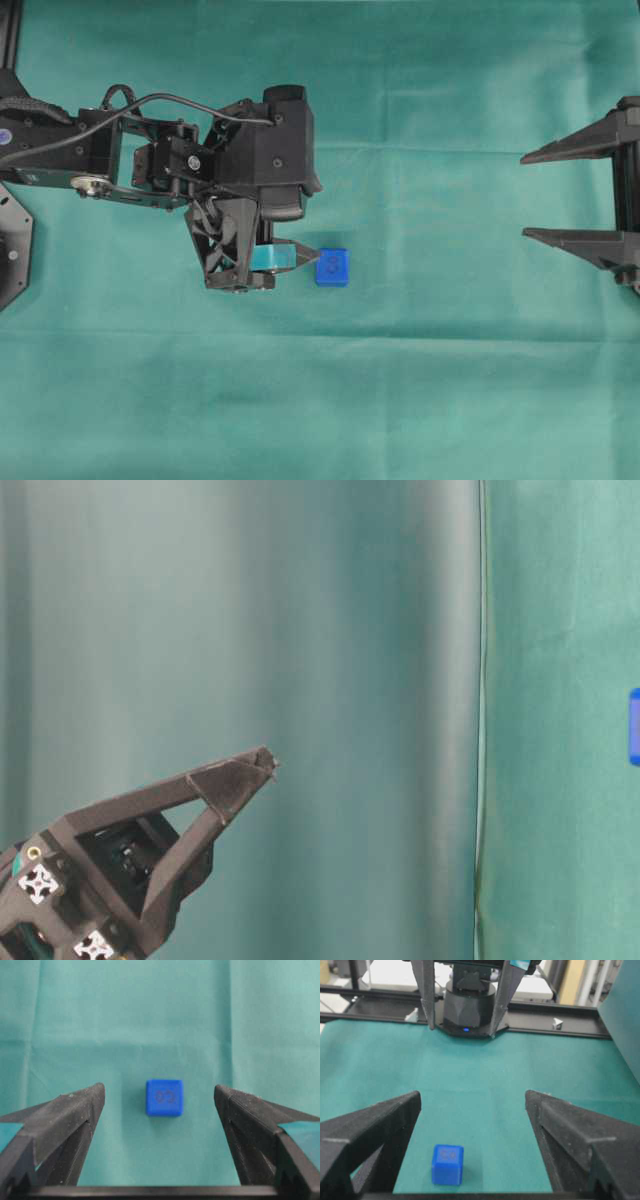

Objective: Handover the blue block to the right arm after grasping it with the left arm, then place it in the designated position.
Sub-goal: 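Lower the left gripper around the blue cube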

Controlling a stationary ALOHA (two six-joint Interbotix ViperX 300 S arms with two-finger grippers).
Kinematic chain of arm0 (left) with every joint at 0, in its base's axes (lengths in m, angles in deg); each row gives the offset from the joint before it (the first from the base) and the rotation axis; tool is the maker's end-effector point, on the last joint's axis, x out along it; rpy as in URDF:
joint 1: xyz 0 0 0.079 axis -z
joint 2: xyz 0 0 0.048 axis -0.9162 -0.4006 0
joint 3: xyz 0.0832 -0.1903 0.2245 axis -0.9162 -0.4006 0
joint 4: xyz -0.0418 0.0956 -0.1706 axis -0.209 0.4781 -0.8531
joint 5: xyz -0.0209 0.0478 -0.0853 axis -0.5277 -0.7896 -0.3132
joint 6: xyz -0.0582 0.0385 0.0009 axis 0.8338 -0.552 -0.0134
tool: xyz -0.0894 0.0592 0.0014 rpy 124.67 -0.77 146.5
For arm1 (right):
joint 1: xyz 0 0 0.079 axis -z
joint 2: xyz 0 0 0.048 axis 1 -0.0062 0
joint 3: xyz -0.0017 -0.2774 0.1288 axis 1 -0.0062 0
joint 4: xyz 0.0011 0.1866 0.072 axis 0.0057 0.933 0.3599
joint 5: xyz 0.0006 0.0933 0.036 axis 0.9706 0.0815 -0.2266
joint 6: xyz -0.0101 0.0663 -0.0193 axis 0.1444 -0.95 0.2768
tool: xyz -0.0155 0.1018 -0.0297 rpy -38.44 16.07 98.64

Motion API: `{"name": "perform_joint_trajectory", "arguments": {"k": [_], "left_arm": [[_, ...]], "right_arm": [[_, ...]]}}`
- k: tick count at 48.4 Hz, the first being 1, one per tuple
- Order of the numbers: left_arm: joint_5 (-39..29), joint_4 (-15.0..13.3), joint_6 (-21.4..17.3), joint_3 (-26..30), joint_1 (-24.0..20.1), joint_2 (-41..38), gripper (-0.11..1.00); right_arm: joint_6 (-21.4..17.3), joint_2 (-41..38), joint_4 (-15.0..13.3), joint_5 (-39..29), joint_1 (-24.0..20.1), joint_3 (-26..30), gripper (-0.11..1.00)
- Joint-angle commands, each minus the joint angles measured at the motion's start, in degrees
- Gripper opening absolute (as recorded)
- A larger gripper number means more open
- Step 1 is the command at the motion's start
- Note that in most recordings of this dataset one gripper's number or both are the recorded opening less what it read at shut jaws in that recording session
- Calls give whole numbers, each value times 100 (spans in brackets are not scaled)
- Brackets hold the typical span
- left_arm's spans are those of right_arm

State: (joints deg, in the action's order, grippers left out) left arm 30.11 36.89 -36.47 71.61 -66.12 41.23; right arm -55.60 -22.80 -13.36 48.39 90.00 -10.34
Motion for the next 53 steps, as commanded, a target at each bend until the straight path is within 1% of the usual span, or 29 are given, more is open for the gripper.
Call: {"name": "perform_joint_trajectory", "arguments": {"k": [1, 38, 53], "left_arm": [[35, 18, -9, 149, 18, 70, 100], [70, 18, -9, 114, 26, 62, 100], [193, 18, 0, 26, 18, -114, 100]], "right_arm": [[0, -26, 0, 26, 9, 132, 93], [0, -26, 9, 26, 9, 132, 93], [0, -53, 0, 35, 9, 132, 93]]}}
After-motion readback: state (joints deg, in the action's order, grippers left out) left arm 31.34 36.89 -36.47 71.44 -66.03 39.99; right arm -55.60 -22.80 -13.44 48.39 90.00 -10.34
